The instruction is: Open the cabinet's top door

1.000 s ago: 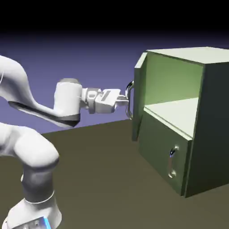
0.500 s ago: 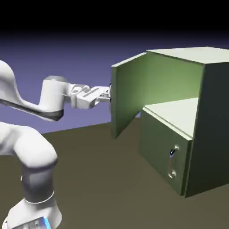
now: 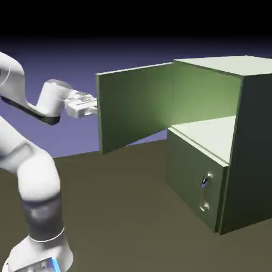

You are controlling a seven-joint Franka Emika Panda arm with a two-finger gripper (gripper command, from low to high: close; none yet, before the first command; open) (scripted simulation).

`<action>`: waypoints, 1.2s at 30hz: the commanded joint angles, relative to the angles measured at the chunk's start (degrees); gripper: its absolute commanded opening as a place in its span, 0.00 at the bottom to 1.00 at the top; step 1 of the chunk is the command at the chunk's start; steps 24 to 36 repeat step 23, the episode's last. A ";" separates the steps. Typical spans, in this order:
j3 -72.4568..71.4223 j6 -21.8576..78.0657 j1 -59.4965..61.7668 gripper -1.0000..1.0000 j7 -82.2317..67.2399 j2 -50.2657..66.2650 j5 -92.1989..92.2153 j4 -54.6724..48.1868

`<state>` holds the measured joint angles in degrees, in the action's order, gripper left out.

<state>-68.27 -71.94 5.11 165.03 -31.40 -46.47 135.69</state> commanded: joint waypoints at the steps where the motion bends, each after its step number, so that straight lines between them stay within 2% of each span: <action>1: -2.08 1.49 1.99 0.00 0.35 0.81 0.60 -1.56; 15: -29.24 14.62 31.00 0.00 0.99 1.78 7.44 -20.01; 23: -42.33 22.10 47.27 0.00 -0.36 -2.67 11.15 -32.70; 36: -42.33 22.10 47.27 0.00 -0.36 -2.67 11.15 -32.70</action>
